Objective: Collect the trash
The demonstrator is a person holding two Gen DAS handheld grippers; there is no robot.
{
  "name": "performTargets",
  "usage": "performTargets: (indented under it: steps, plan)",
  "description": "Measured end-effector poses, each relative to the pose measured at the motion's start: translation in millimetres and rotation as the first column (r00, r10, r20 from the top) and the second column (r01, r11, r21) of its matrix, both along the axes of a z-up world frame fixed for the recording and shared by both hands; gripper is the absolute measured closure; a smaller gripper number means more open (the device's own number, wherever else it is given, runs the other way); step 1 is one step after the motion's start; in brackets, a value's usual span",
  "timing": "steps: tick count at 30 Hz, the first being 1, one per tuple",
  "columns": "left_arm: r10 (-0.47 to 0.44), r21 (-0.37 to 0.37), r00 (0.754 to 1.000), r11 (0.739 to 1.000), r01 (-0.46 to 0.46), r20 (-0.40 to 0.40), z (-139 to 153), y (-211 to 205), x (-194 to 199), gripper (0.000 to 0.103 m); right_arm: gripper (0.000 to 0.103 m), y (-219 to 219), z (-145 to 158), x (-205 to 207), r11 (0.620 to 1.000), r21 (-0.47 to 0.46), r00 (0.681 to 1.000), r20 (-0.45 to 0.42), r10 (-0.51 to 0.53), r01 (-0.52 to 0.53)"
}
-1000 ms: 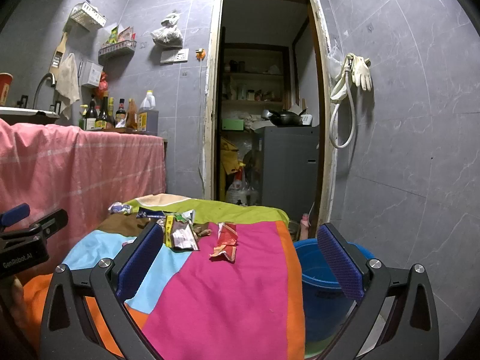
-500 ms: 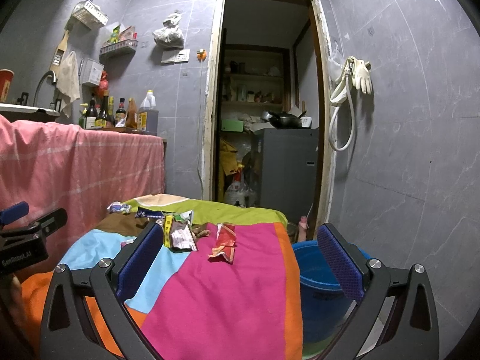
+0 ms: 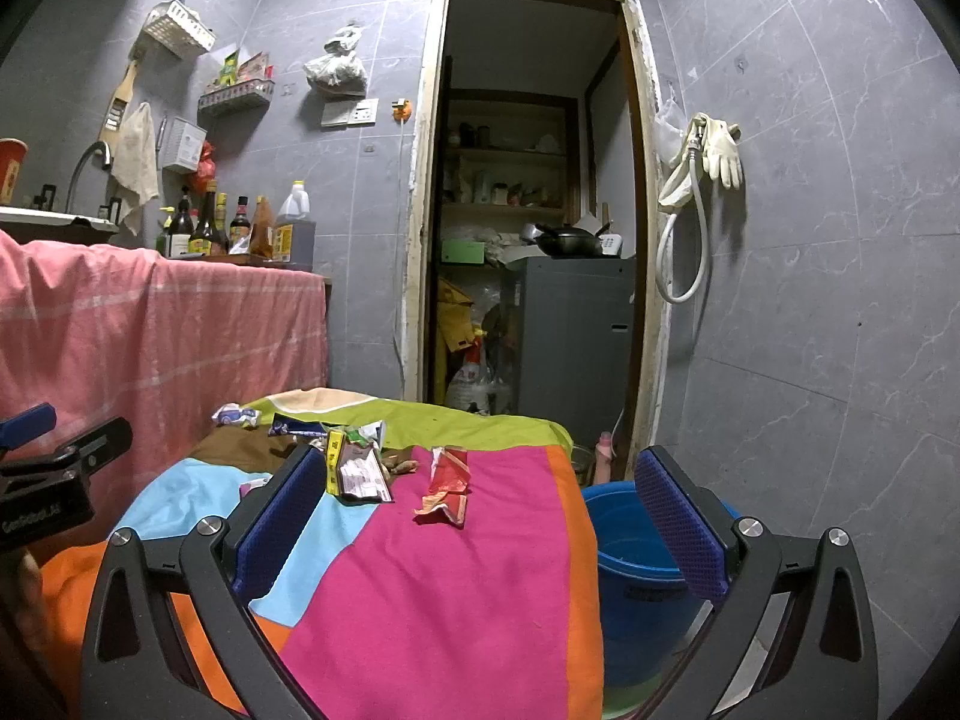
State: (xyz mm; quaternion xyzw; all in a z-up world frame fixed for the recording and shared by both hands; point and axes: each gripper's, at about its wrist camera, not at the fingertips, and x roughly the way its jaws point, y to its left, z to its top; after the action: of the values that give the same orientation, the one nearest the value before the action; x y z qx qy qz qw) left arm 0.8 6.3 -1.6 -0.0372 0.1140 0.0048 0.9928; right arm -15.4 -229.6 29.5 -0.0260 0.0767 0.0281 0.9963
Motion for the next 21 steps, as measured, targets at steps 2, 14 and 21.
performTargets:
  steps: [2,14,21]
  plan:
    - [0.0,-0.001,1.0,1.0,0.0,0.0,-0.1,0.7,-0.1,0.002,0.0,-1.4,-1.1,1.1,1.0,0.001,1.0,-0.001,0.0,0.0]
    - [0.002,0.0,1.0,1.0,-0.002,0.001,-3.1,0.6,0.2,0.002,0.0,-0.5,-0.7,1.5,1.0,-0.001,1.0,0.0,0.001,-0.001]
    - [0.003,0.0,1.0,1.0,-0.003,0.002,-6.0,2.7,1.1,0.002,0.0,-5.5,-0.3,3.3,1.0,-0.005,1.0,0.0,0.004,-0.004]
